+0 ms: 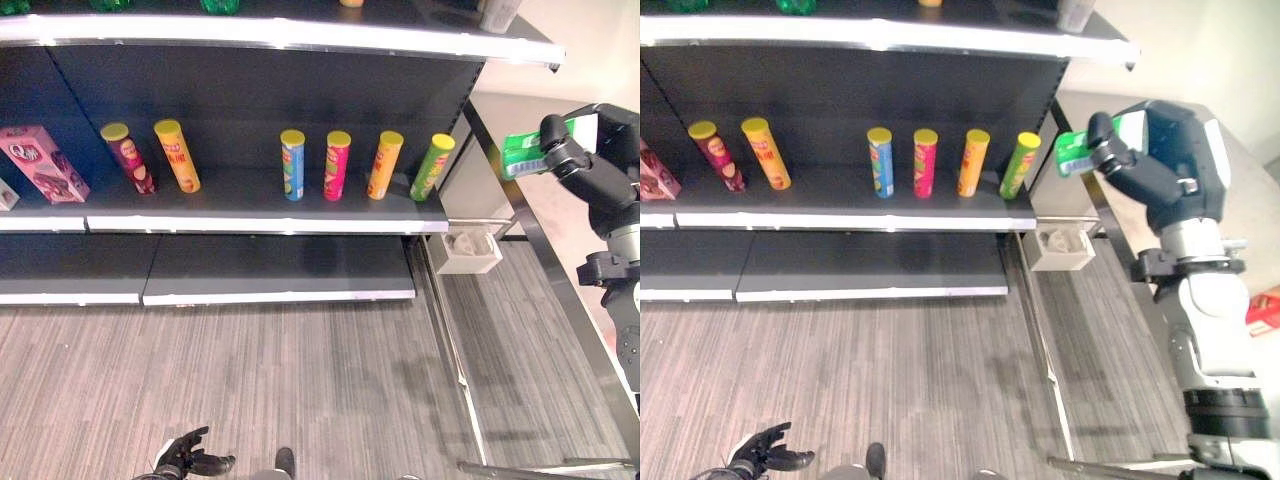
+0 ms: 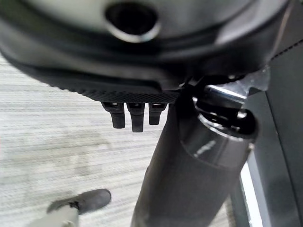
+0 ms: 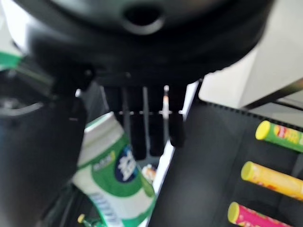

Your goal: Put the goods on the table back onto the shelves and tidy them up.

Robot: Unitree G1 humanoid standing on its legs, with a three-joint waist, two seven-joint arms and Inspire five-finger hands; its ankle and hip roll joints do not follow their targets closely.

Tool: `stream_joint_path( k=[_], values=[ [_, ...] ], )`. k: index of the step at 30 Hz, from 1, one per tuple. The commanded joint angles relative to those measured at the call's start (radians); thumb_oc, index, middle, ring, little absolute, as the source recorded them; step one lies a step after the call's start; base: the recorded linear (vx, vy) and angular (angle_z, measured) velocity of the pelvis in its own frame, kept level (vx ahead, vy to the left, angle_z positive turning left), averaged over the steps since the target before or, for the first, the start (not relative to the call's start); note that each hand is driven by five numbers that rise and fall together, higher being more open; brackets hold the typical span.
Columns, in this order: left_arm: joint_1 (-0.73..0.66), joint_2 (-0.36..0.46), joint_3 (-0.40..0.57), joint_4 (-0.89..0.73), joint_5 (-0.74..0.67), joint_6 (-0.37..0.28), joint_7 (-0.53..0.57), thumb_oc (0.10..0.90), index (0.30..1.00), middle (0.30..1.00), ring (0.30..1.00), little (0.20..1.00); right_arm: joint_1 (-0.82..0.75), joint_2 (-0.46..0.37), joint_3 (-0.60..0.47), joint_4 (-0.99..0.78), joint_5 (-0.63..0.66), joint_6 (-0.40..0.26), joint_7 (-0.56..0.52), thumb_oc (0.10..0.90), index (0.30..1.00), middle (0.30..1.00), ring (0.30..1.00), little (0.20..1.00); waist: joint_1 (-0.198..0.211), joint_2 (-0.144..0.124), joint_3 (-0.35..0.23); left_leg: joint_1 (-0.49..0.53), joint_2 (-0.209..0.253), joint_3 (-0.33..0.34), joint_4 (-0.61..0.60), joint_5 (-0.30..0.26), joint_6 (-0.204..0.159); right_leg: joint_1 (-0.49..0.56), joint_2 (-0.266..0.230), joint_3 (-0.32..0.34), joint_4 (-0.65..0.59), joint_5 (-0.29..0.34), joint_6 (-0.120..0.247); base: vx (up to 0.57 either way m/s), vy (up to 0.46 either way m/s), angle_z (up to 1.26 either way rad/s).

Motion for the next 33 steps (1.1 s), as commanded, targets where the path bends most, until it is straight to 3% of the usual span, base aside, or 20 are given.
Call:
stream_joint_path(
  k=[1, 6, 8, 11, 13, 14, 16, 17, 18, 19, 20, 22, 23, 24, 26, 29, 33],
  values=[
    [0.021, 0.035, -0.01, -0.04, 0.012, -0.026, -0.026, 0.8, 0.9, 0.9, 0.9, 0.9, -0.165, -0.101, -0.065, -0.016, 0.033, -0.1, -0.042, 0.4, 0.3, 0.3, 0.3, 0.3, 0.019, -0.064, -0.053, -0.027, -0.012, -0.031, -0.01, -0.031, -0.12, 0.014, 0.056, -0.04, -0.209, 0.1, 0.009, 0.17, -0.006, 0.09],
    [0.015, 0.02, -0.005, -0.033, 0.014, -0.024, -0.027, 0.8, 0.9, 0.9, 0.9, 0.9, -0.189, -0.112, -0.059, -0.034, 0.088, -0.116, -0.038, 0.4, 0.3, 0.3, 0.3, 0.3, 0.006, -0.09, -0.045, -0.003, -0.032, -0.066, -0.008, -0.055, -0.122, 0.002, 0.111, -0.03, -0.309, 0.15, 0.013, 0.14, -0.01, 0.29],
    [0.022, 0.01, 0.001, -0.023, 0.014, -0.026, -0.022, 0.8, 0.9, 0.9, 0.9, 0.9, -0.235, -0.138, -0.045, -0.029, 0.108, -0.127, -0.044, 0.4, 0.3, 0.3, 0.3, 0.3, 0.018, -0.113, -0.077, 0.011, -0.036, -0.069, -0.007, -0.076, -0.129, 0.065, 0.131, -0.023, -0.38, 0.152, 0.004, 0.21, -0.093, 0.36],
    [0.029, 0.004, 0.007, -0.024, -0.003, -0.025, -0.017, 0.8, 0.9, 0.9, 0.9, 0.9, -0.266, -0.169, -0.011, -0.008, 0.102, -0.129, -0.047, 0.4, 0.3, 0.3, 0.3, 0.3, 0.023, -0.12, -0.098, 0.018, -0.023, -0.069, 0.01, -0.094, -0.14, 0.093, 0.143, -0.027, -0.398, 0.146, -0.002, 0.2, -0.115, 0.19],
    [0.035, 0.006, 0.004, -0.035, -0.01, -0.023, -0.013, 0.8, 0.9, 0.9, 0.9, 0.9, -0.309, -0.193, 0.021, 0.009, 0.097, -0.13, -0.055, 0.4, 0.3, 0.3, 0.3, 0.3, 0.025, -0.126, -0.102, -0.003, -0.009, -0.081, 0.096, -0.136, -0.152, 0.113, 0.149, -0.036, -0.4, 0.132, -0.011, 0.2, -0.157, 0.13],
    [0.033, 0.011, -0.002, -0.047, -0.018, -0.025, -0.009, 0.8, 0.9, 0.9, 0.9, 0.9, -0.337, -0.212, 0.052, 0.015, 0.084, -0.126, -0.055, 0.4, 0.3, 0.3, 0.3, 0.3, 0.037, -0.133, -0.1, -0.029, 0.007, -0.075, 0.201, -0.172, -0.183, 0.145, 0.156, -0.041, -0.403, 0.107, -0.027, 0.14, -0.127, 0.03],
    [0.025, 0.013, -0.004, -0.062, -0.039, -0.026, -0.003, 0.8, 0.9, 0.9, 0.9, 0.9, -0.387, -0.235, 0.086, 0.012, 0.084, -0.125, -0.055, 0.4, 0.3, 0.3, 0.3, 0.3, 0.049, -0.147, -0.081, -0.105, 0.008, -0.078, 0.348, -0.162, -0.209, 0.168, 0.142, -0.059, -0.404, 0.094, -0.045, 0.07, -0.1, 0.18],
    [0.024, 0.012, -0.003, -0.063, -0.04, -0.025, -0.003, 0.8, 0.9, 0.9, 0.9, 0.9, -0.393, -0.236, 0.09, 0.015, 0.085, -0.125, -0.056, 0.4, 0.3, 0.3, 0.3, 0.3, 0.046, -0.144, -0.08, -0.115, 0.01, -0.08, 0.363, -0.167, -0.21, 0.167, 0.143, -0.061, -0.404, 0.094, -0.046, -0.02, -0.051, 0.27],
    [0.015, 0.014, -0.004, -0.065, -0.047, -0.028, 0.001, 0.8, 0.9, 0.9, 0.9, 0.9, -0.427, -0.246, 0.118, 0.02, 0.088, -0.124, -0.054, 0.4, 0.3, 0.3, 0.3, 0.3, 0.054, -0.145, -0.067, -0.161, 0.023, -0.082, 0.449, -0.145, -0.225, 0.176, 0.144, -0.074, -0.405, 0.087, -0.055, -0.01, -0.049, 0.41],
    [0.018, 0.02, -0.006, -0.076, -0.059, -0.027, 0.002, 0.8, 0.9, 0.9, 0.9, 0.9, -0.466, -0.262, 0.146, 0.033, 0.108, -0.123, -0.05, 0.4, 0.3, 0.3, 0.3, 0.3, 0.061, -0.154, -0.061, -0.205, 0.062, -0.054, 0.476, -0.117, -0.226, 0.189, 0.139, -0.096, -0.412, 0.071, -0.057, 0.0, -0.048, 0.41],
    [0.019, 0.018, -0.005, -0.077, -0.06, -0.027, 0.002, 0.8, 0.9, 0.9, 0.9, 0.9, -0.474, -0.263, 0.154, 0.037, 0.109, -0.124, -0.049, 0.4, 0.3, 0.3, 0.3, 0.3, 0.059, -0.152, -0.061, -0.207, 0.063, -0.055, 0.478, -0.118, -0.227, 0.188, 0.14, -0.096, -0.411, 0.071, -0.058, 0.05, -0.009, 0.36],
    [0.021, 0.014, -0.008, -0.071, -0.056, -0.021, -0.004, 0.8, 0.9, 0.9, 0.9, 0.9, -0.527, -0.283, 0.197, 0.057, 0.127, -0.122, -0.047, 0.4, 0.3, 0.3, 0.3, 0.3, 0.067, -0.149, -0.066, -0.198, 0.116, -0.027, 0.372, -0.117, -0.224, 0.202, 0.138, -0.101, -0.415, 0.058, -0.044, 0.1, 0.079, 0.17],
    [0.021, 0.017, -0.011, -0.063, -0.048, -0.02, -0.003, 0.8, 0.9, 0.9, 0.9, 0.9, -0.549, -0.289, 0.218, 0.065, 0.127, -0.122, -0.044, 0.4, 0.3, 0.3, 0.3, 0.3, 0.07, -0.144, -0.074, -0.186, 0.133, -0.04, 0.269, -0.075, -0.226, 0.202, 0.138, -0.094, -0.415, 0.054, -0.037, 0.16, 0.21, 0.12],
    [0.022, 0.026, -0.017, -0.053, -0.05, -0.022, 0.003, 0.8, 0.9, 0.9, 0.9, 0.9, -0.58, -0.294, 0.246, 0.079, 0.135, -0.119, -0.041, 0.4, 0.3, 0.3, 0.3, 0.3, 0.081, -0.128, -0.085, -0.187, 0.153, -0.098, 0.118, 0.007, -0.232, 0.204, 0.147, -0.076, -0.415, 0.037, -0.037, 0.15, 0.237, 0.05],
    [0.016, 0.028, -0.026, -0.037, -0.051, -0.024, 0.012, 0.8, 0.9, 0.9, 0.9, 0.9, -0.615, -0.307, 0.29, 0.119, 0.14, -0.113, -0.033, 0.4, 0.3, 0.3, 0.3, 0.3, 0.08, -0.11, -0.1, -0.168, 0.162, -0.136, 0.004, 0.051, -0.247, 0.215, 0.149, -0.064, -0.415, 0.018, -0.038, 0.13, 0.179, -0.11],
    [0.024, 0.022, -0.035, -0.024, -0.038, -0.027, 0.011, 0.8, 0.9, 0.9, 0.9, 0.9, -0.639, -0.305, 0.323, 0.136, 0.126, -0.103, -0.034, 0.4, 0.3, 0.3, 0.3, 0.3, 0.073, -0.1, -0.132, -0.144, 0.128, -0.159, -0.01, 0.047, -0.237, 0.225, 0.126, -0.057, -0.414, 0.028, -0.031, 0.17, 0.215, -0.22],
    [0.032, 0.03, -0.043, -0.004, -0.01, -0.03, 0.007, 0.8, 0.9, 0.9, 0.9, 0.9, -0.666, -0.296, 0.357, 0.162, 0.108, -0.091, -0.038, 0.4, 0.3, 0.3, 0.3, 0.3, 0.08, -0.1, -0.142, -0.115, 0.096, -0.133, -0.01, 0.03, -0.222, 0.229, 0.094, -0.039, -0.406, 0.045, -0.015, 0.08, 0.153, -0.18]
  ],
)
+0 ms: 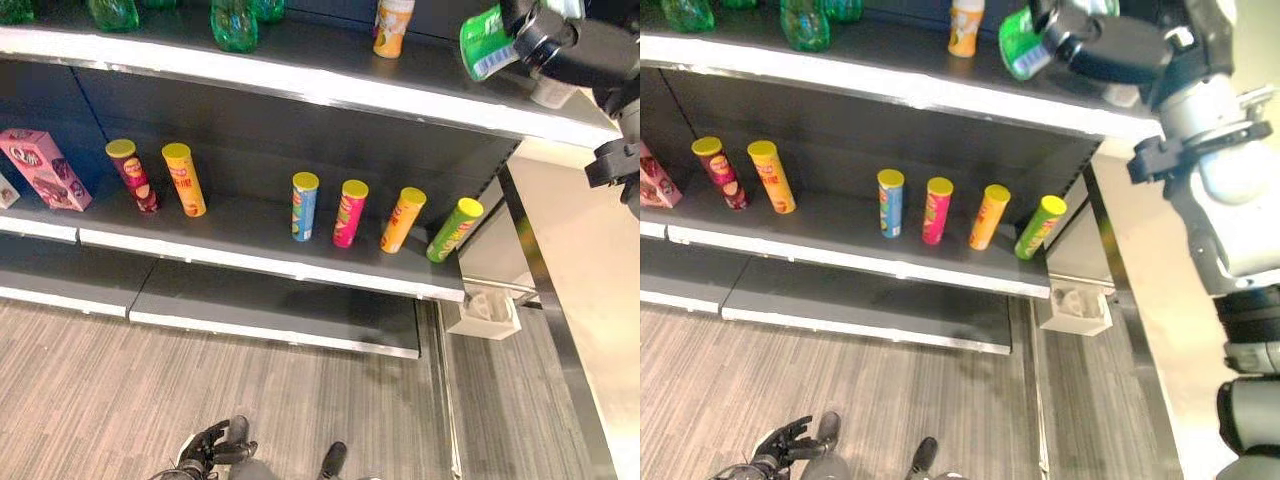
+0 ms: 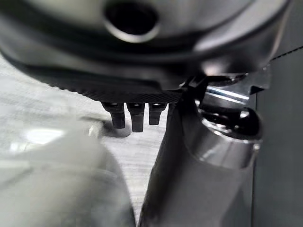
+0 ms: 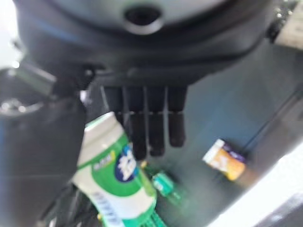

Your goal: Put the goods on the table back onto the shelves and tidy them up.

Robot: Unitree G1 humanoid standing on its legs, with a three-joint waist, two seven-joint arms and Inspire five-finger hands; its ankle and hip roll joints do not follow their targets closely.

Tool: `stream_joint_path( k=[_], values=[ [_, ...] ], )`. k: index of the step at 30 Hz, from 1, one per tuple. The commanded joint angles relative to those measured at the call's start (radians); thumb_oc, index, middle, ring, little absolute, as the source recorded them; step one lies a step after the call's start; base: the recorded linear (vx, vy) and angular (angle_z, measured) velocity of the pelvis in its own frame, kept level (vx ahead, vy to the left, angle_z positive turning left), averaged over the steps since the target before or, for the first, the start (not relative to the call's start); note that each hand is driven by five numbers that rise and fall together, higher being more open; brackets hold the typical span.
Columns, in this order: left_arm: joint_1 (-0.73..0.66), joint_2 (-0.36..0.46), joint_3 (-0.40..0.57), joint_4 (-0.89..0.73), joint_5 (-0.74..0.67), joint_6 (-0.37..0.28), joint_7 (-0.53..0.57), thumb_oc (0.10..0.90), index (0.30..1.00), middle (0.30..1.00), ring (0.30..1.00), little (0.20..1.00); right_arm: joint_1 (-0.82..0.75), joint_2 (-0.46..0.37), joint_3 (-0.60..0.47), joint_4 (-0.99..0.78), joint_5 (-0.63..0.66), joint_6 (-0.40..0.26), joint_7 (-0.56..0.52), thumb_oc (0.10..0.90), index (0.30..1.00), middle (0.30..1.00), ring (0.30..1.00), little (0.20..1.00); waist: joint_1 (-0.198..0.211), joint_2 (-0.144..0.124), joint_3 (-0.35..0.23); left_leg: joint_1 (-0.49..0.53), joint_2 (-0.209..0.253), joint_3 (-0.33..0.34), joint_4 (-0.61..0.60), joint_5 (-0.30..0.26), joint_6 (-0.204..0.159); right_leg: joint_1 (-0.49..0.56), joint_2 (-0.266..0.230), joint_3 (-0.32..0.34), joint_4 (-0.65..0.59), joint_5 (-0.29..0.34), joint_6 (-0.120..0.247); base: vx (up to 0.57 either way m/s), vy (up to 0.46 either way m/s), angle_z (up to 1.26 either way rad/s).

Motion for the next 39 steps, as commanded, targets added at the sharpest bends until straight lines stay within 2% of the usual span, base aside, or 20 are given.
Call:
stream_joint_path(
  k=[1, 4, 10, 11, 12, 19, 26, 28, 39],
  values=[
    [0.027, 0.088, -0.043, 0.004, 0.046, -0.034, 0.004, 0.8, 0.9, 0.9, 0.9, 0.9, -0.13, -0.043, -0.024, 0.051, 0.028, -0.062, -0.032, 0.4, 0.3, 0.3, 0.3, 0.3, 0.055, -0.04, -0.078, 0.054, -0.054, 0.041, -0.021, -0.058, 0.009, 0.079, -0.124, 0.06, 0.026, -0.061, 0.143, 0.08, 0.188, -0.15],
    [0.028, 0.108, -0.043, 0.037, 0.081, -0.039, 0.009, 0.8, 0.9, 0.9, 0.9, 0.9, -0.201, -0.041, 0.043, 0.104, 0.013, -0.049, -0.029, 0.4, 0.3, 0.3, 0.3, 0.3, 0.063, -0.05, -0.083, 0.076, -0.077, 0.071, -0.021, -0.078, 0.028, 0.075, -0.153, 0.078, 0.04, -0.043, 0.164, 0.07, 0.19, -0.04],
    [0.035, 0.118, -0.034, 0.035, 0.066, -0.042, 0.008, 0.8, 0.9, 0.9, 0.9, 0.9, -0.31, -0.056, 0.164, 0.207, 0.014, -0.031, -0.013, 0.4, 0.3, 0.3, 0.3, 0.3, 0.072, -0.062, -0.081, 0.083, -0.087, 0.087, -0.021, -0.086, 0.036, 0.07, -0.168, 0.083, 0.044, -0.031, 0.176, 0.02, 0.053, 0.03],
    [0.031, 0.128, -0.031, 0.032, 0.056, -0.045, 0.008, 0.8, 0.9, 0.9, 0.9, 0.9, -0.37, -0.072, 0.248, 0.277, -0.01, -0.009, 0.008, 0.4, 0.3, 0.3, 0.3, 0.3, 0.083, -0.079, -0.079, 0.083, -0.09, 0.09, -0.021, -0.087, 0.038, 0.069, -0.173, 0.078, 0.046, -0.027, 0.18, 0.0, 0.0, 0.0],
    [0.03, 0.127, -0.03, 0.03, 0.052, -0.046, 0.009, 0.8, 0.9, 0.9, 0.9, 0.9, -0.407, -0.074, 0.284, 0.312, 0.004, -0.003, 0.013, 0.4, 0.3, 0.3, 0.3, 0.3, 0.084, -0.082, -0.078, 0.085, -0.091, 0.091, -0.021, -0.089, 0.038, 0.069, -0.174, 0.079, 0.046, -0.025, 0.182, 0.0, 0.0, 0.0],
    [0.04, 0.128, -0.031, 0.025, 0.037, -0.052, 0.006, 0.8, 0.9, 0.9, 0.9, 0.9, -0.562, -0.077, 0.483, 0.463, -0.06, 0.039, 0.061, 0.4, 0.3, 0.3, 0.3, 0.3, 0.088, -0.104, -0.084, 0.088, -0.088, 0.092, -0.021, -0.091, 0.036, 0.082, -0.174, 0.068, 0.031, -0.019, 0.186, 0.02, -0.016, -0.05],
    [0.042, 0.118, -0.029, 0.042, 0.046, -0.052, 0.009, 0.8, 0.9, 0.9, 0.9, 0.9, -0.599, -0.058, 0.53, 0.525, -0.103, 0.055, 0.07, 0.4, 0.3, 0.3, 0.3, 0.3, 0.088, -0.106, -0.085, 0.089, -0.084, 0.089, -0.021, -0.092, 0.032, 0.088, -0.169, 0.059, 0.021, -0.019, 0.187, 0.01, -0.008, 0.01],
    [0.043, 0.127, -0.025, 0.037, 0.041, -0.053, 0.009, 0.8, 0.9, 0.9, 0.9, 0.9, -0.64, -0.054, 0.577, 0.555, -0.153, 0.064, 0.068, 0.4, 0.3, 0.3, 0.3, 0.3, 0.088, -0.107, -0.083, 0.086, -0.08, 0.085, -0.021, -0.089, 0.027, 0.088, -0.168, 0.055, 0.02, -0.021, 0.185, 0.03, -0.071, 0.03],
    [0.028, 0.131, -0.029, 0.037, 0.034, -0.057, 0.014, 0.8, 0.9, 0.9, 0.9, 0.9, -0.745, -0.004, 0.694, 0.612, -0.241, 0.088, 0.089, 0.4, 0.3, 0.3, 0.3, 0.3, 0.077, -0.093, -0.092, 0.082, -0.076, 0.078, -0.021, -0.083, 0.02, 0.097, -0.164, 0.045, 0.015, -0.026, 0.181, 0.0, -0.021, 0.02]
  ],
)
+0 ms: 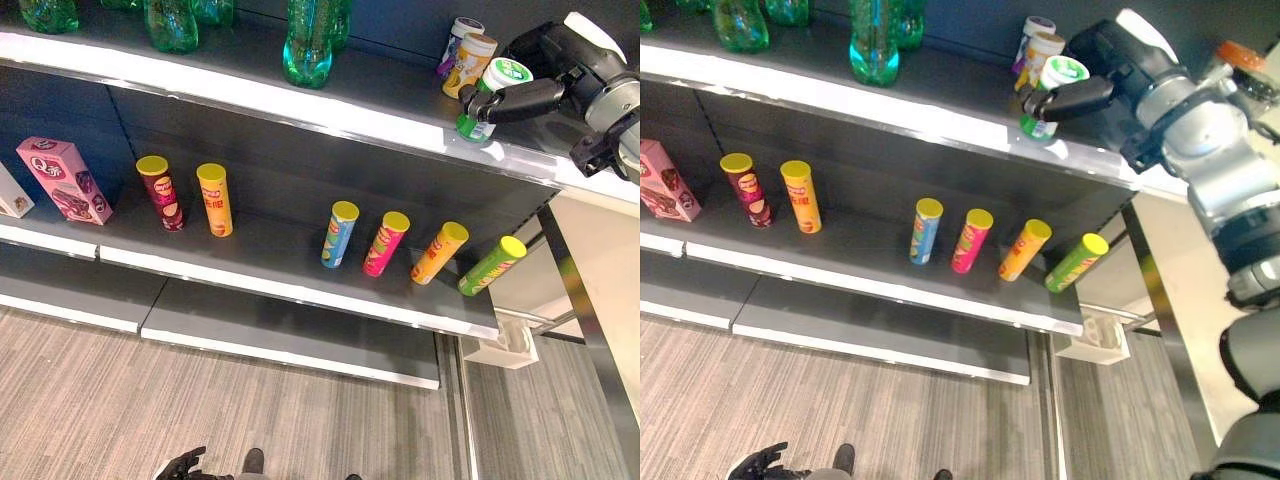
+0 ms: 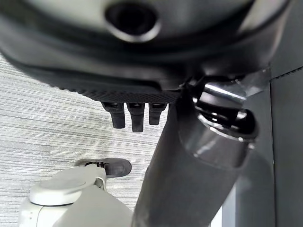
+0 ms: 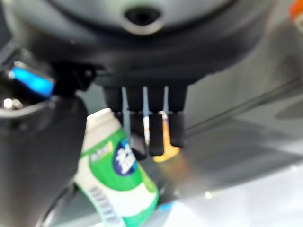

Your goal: Put the goods on the table back onto the shelves and tidy them up.

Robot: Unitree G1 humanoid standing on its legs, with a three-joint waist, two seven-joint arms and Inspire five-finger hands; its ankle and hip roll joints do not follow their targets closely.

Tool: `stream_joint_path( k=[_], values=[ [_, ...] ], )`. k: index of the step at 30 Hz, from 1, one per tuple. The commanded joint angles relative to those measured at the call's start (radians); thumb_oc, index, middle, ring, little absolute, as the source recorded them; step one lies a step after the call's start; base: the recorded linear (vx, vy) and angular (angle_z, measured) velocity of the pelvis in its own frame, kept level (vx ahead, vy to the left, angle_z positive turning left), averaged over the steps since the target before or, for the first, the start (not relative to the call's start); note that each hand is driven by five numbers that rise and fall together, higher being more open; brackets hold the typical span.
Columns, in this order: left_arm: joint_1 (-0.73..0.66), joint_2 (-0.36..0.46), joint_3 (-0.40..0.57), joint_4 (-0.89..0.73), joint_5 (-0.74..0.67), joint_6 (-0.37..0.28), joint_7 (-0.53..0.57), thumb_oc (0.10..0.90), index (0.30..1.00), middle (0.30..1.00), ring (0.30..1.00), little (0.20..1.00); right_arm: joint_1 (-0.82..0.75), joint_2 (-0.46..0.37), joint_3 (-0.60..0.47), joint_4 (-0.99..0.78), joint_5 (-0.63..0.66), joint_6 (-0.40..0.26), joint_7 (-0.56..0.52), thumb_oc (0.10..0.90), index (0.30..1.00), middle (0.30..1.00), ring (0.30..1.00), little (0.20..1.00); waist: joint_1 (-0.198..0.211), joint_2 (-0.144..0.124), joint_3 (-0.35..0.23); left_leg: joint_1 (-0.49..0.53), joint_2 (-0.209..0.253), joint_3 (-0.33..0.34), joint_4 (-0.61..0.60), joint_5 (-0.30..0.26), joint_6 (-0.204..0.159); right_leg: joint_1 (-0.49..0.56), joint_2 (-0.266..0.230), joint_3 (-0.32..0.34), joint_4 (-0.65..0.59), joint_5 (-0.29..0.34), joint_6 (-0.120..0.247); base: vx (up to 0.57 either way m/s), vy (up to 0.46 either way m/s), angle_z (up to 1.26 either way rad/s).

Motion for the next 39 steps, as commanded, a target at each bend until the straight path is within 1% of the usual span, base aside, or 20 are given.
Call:
stream_joint_path(
  k=[1, 4, 12, 17, 27, 36, 37, 38, 39],
  values=[
    [-0.016, 0.052, -0.036, 0.001, -0.002, -0.043, 0.009, 0.8, 0.9, 0.9, 0.9, 0.9, -0.226, 0.003, 0.05, 0.103, -0.029, -0.026, -0.036, 0.4, 0.3, 0.3, 0.3, 0.3, 0.013, -0.013, -0.069, 0.017, 0.045, 0.021, 0.003, -0.076, -0.059, 0.052, -0.039, -0.013, 0.008, -0.025, 0.077, 0.0, 0.0, 0.0],
    [-0.015, 0.049, -0.043, -0.005, 0.0, -0.046, 0.01, 0.8, 0.9, 0.9, 0.9, 0.9, -0.242, 0.014, 0.059, 0.138, -0.052, -0.025, -0.039, 0.4, 0.3, 0.3, 0.3, 0.3, 0.012, -0.01, -0.07, 0.018, 0.045, 0.02, 0.003, -0.077, -0.058, 0.055, -0.038, -0.015, 0.007, -0.027, 0.077, 0.0, -0.004, 0.01],
    [-0.018, 0.043, -0.059, -0.006, 0.01, -0.045, 0.01, 0.8, 0.9, 0.9, 0.9, 0.9, -0.261, 0.05, 0.04, 0.213, -0.092, -0.019, -0.066, 0.4, 0.3, 0.3, 0.3, 0.3, 0.014, -0.007, -0.073, 0.018, 0.043, 0.018, 0.003, -0.079, -0.057, 0.058, -0.034, -0.021, 0.006, -0.029, 0.076, 0.0, -0.001, 0.0],
    [-0.028, 0.043, -0.066, -0.004, 0.007, -0.046, 0.021, 0.8, 0.9, 0.9, 0.9, 0.9, -0.253, 0.089, -0.01, 0.268, -0.115, -0.014, -0.103, 0.4, 0.3, 0.3, 0.3, 0.3, 0.023, -0.006, -0.071, 0.014, 0.042, 0.012, 0.003, -0.081, -0.055, 0.057, -0.033, -0.027, 0.006, -0.03, 0.075, 0.0, -0.003, 0.02],
    [-0.029, 0.037, -0.076, 0.0, 0.005, -0.043, 0.026, 0.8, 0.9, 0.9, 0.9, 0.9, -0.26, 0.128, -0.028, 0.3, -0.13, -0.01, -0.119, 0.4, 0.3, 0.3, 0.3, 0.3, 0.035, -0.009, -0.069, 0.012, 0.039, 0.001, 0.003, -0.084, -0.052, 0.06, -0.034, -0.038, 0.006, -0.032, 0.075, 0.01, -0.001, 0.04],
    [-0.03, 0.037, -0.082, -0.002, 0.013, -0.045, 0.03, 0.8, 0.9, 0.9, 0.9, 0.9, -0.256, 0.133, -0.014, 0.299, -0.159, -0.002, -0.116, 0.4, 0.3, 0.3, 0.3, 0.3, 0.04, -0.013, -0.066, 0.01, 0.037, -0.008, 0.003, -0.084, -0.052, 0.063, -0.034, -0.046, 0.006, -0.033, 0.075, 0.0, -0.001, 0.05],
    [-0.029, 0.037, -0.081, -0.001, 0.013, -0.045, 0.03, 0.8, 0.9, 0.9, 0.9, 0.9, -0.255, 0.132, -0.011, 0.297, -0.159, -0.002, -0.113, 0.56, 0.54, 0.54, 0.54, 0.54, 0.039, -0.013, -0.066, 0.01, 0.037, -0.008, 0.003, -0.085, -0.052, 0.063, -0.034, -0.047, 0.006, -0.033, 0.075, 0.0, 0.003, 0.03],
    [-0.028, 0.037, -0.081, -0.002, 0.013, -0.045, 0.031, 0.8, 0.9, 0.9, 0.9, 0.9, -0.256, 0.131, -0.01, 0.293, -0.157, -0.002, -0.112, 0.8, 0.9, 0.9, 0.9, 0.9, 0.038, -0.012, -0.066, 0.011, 0.036, -0.007, 0.003, -0.085, -0.052, 0.063, -0.034, -0.047, 0.006, -0.033, 0.075, 0.0, 0.0, 0.0],
    [-0.028, 0.036, -0.08, -0.001, 0.014, -0.045, 0.032, 0.8, 0.9, 0.9, 0.9, 0.9, -0.255, 0.132, -0.011, 0.29, -0.154, -0.003, -0.113, 0.8, 0.9, 0.9, 0.9, 0.9, 0.037, -0.012, -0.066, 0.011, 0.037, -0.007, 0.003, -0.085, -0.052, 0.063, -0.034, -0.047, 0.006, -0.033, 0.075, 0.0, 0.0, 0.0]
  ],
)
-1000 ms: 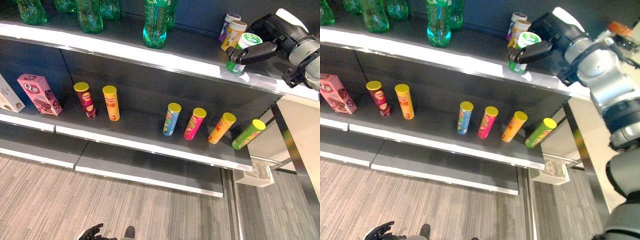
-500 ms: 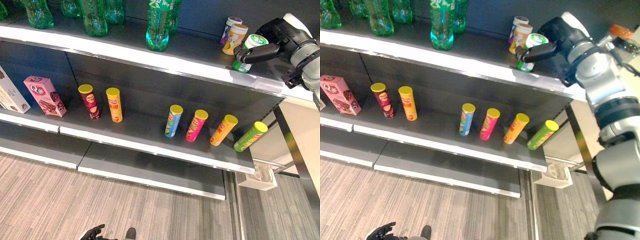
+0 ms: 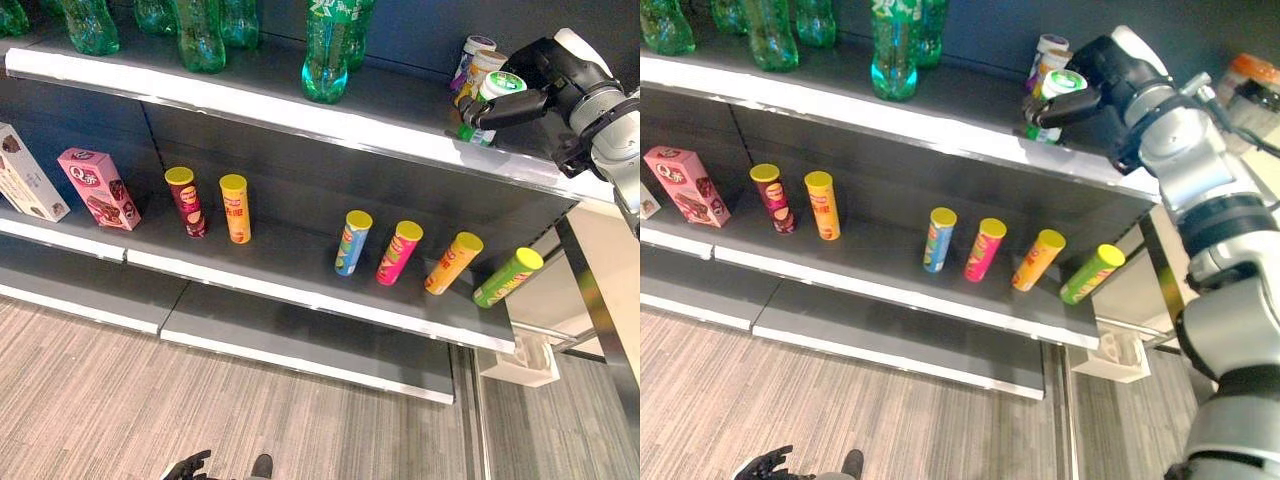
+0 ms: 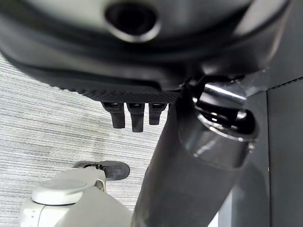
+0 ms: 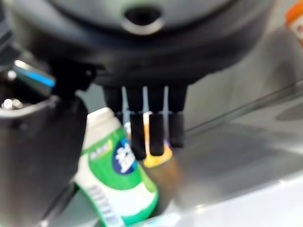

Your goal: Put the goods on the table back onto the shelves and tidy them up.

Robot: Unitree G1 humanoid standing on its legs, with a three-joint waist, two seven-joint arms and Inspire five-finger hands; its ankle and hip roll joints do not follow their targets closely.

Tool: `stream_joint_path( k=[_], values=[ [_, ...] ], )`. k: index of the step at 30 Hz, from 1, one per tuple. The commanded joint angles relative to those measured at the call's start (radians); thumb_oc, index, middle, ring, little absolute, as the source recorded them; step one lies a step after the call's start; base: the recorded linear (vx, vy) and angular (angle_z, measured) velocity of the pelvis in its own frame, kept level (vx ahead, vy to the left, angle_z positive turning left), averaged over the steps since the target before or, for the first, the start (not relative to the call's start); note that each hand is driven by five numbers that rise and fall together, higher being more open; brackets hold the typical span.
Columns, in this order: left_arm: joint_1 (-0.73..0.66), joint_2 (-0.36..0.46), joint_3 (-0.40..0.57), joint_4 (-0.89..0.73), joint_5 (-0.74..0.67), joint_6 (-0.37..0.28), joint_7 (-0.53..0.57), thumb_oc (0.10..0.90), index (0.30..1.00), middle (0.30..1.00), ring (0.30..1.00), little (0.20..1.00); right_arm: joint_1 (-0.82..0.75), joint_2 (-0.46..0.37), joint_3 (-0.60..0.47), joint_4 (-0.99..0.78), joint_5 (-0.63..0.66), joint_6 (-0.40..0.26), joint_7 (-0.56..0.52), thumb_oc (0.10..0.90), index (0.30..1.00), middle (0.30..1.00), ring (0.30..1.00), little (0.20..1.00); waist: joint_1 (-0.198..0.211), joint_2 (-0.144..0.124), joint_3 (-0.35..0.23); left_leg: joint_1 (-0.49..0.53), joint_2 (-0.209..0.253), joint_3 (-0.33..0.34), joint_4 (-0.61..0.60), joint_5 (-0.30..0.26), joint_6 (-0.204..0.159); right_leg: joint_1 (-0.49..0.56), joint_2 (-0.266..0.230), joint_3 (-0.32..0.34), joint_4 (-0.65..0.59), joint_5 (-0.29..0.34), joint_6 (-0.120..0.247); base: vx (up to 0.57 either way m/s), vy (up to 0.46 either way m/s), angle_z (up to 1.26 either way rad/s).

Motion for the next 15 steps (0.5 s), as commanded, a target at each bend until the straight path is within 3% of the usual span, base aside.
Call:
stream_joint_path(
  k=[1, 10, 15],
  values=[
    [-0.036, 0.048, -0.058, 0.0, 0.014, -0.039, 0.027, 0.8, 0.9, 0.9, 0.9, 0.9, -0.232, -0.017, 0.021, 0.066, -0.003, -0.026, -0.064, 0.8, 0.9, 0.9, 0.9, 0.9, 0.031, -0.034, -0.041, 0.025, 0.041, 0.043, 0.003, -0.09, -0.048, 0.049, -0.034, 0.002, 0.006, -0.028, 0.076, 0.0, 0.0, 0.0],
    [-0.042, 0.047, -0.066, -0.003, 0.015, -0.04, 0.024, 0.8, 0.9, 0.9, 0.9, 0.9, -0.253, -0.037, 0.03, 0.068, 0.002, -0.032, -0.076, 0.8, 0.9, 0.9, 0.9, 0.9, 0.019, -0.037, -0.046, 0.033, 0.045, 0.048, 0.003, -0.094, -0.048, 0.052, -0.032, 0.008, 0.006, -0.03, 0.076, 0.0, 0.0, 0.0],
    [-0.04, 0.054, -0.065, -0.004, 0.027, -0.042, 0.02, 0.8, 0.9, 0.9, 0.9, 0.9, -0.298, -0.119, 0.062, 0.005, 0.035, -0.052, -0.088, 0.8, 0.9, 0.9, 0.9, 0.9, -0.003, -0.038, -0.047, 0.039, 0.046, 0.058, 0.003, -0.1, -0.048, 0.047, -0.032, 0.02, 0.006, -0.026, 0.079, -0.01, 0.015, -0.03]
  ],
)
